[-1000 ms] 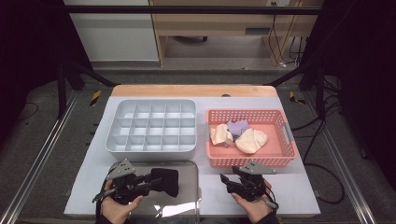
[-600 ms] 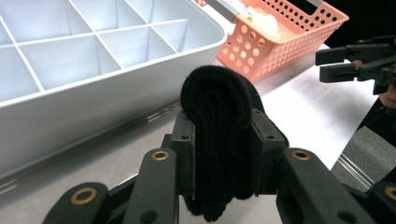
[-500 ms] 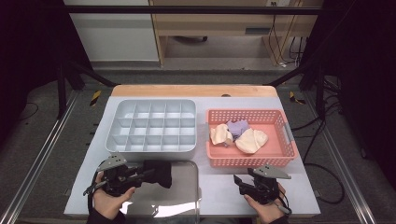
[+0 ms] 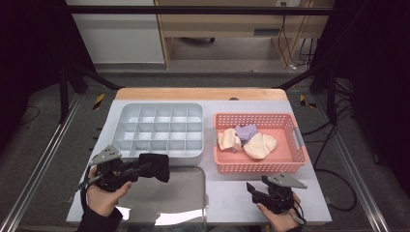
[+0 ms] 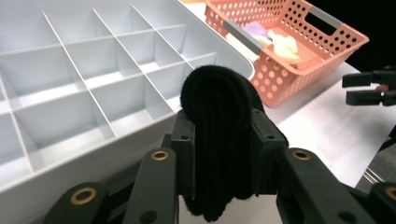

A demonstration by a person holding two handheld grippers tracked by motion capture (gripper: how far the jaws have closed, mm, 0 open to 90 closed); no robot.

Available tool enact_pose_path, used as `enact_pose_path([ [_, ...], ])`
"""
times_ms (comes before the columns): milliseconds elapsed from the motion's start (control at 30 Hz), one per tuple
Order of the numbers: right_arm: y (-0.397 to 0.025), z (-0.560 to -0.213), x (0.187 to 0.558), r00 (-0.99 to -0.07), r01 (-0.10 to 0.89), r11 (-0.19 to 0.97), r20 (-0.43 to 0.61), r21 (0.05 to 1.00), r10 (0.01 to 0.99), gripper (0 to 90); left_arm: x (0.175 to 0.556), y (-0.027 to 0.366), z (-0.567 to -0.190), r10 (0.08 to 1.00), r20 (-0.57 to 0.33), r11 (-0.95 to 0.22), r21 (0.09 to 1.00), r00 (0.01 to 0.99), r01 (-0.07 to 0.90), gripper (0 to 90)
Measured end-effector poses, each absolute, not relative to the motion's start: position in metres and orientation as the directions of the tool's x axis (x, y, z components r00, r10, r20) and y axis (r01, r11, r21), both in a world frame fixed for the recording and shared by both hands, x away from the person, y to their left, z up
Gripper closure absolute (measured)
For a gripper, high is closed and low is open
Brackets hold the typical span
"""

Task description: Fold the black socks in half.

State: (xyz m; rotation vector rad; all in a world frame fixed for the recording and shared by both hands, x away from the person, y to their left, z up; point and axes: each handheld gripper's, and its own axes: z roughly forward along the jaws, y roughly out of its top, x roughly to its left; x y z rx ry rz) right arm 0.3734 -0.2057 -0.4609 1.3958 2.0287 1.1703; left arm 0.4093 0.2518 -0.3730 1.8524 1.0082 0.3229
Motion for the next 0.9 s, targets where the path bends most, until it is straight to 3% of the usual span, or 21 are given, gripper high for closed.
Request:
enact_pose_path([
  [900,-0.203,-0.462,0.374,-0.418,0.555,0.148,0.120,0.819,0.900,35.7,0.447,0.266,-0.331,0.801,-0.129,-0.217,0.848,0.585,0.483,67.1],
])
